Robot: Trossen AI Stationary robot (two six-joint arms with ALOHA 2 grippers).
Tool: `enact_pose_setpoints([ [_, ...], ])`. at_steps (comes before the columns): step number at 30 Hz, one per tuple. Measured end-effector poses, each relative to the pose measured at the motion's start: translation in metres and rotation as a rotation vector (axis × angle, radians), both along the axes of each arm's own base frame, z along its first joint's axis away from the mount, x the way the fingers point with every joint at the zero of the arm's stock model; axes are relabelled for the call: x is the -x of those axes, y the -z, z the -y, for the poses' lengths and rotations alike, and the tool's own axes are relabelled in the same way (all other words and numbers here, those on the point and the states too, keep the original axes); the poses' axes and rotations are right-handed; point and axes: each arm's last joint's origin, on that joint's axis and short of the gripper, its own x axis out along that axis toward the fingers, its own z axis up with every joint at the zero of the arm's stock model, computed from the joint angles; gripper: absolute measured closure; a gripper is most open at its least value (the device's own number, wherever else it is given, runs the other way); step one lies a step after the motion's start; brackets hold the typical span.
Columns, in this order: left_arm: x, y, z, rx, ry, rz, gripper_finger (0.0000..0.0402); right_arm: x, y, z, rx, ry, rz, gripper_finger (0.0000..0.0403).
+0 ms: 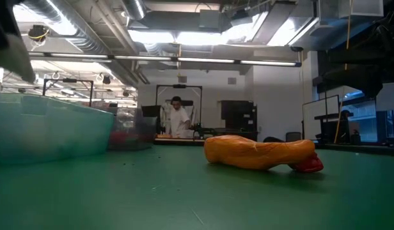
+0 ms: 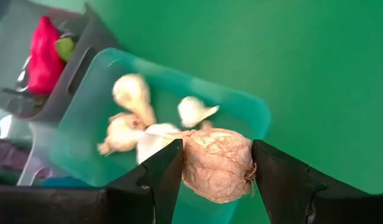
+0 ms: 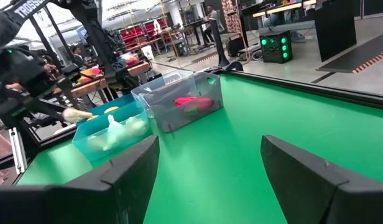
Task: Sort produce into baskets
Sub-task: Put the white garlic into the green bin
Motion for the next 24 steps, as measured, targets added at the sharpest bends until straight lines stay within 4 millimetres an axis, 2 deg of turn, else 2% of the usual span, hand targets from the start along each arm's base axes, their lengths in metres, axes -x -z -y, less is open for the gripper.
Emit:
enact_pose_setpoints([
  [11, 0.013, 0.037, -0.011, -0.039, -0.059, -0.087, 0.0217, 0.0, 0.0, 0.0, 0.005, -0.001, -0.002, 0.0123],
  [19, 0.014, 0.04, -0.01, -0.02, -0.015, -0.141, 0.0217, 0.0, 0.0, 0.0, 0.015, -0.001, -0.005, 0.0123],
  [24, 0.009, 0.04, -0.015, 0.001, -0.047, -0.165, 0.0217, 0.0, 0.0, 0.0, 0.018, -0.001, -0.006, 0.0123],
])
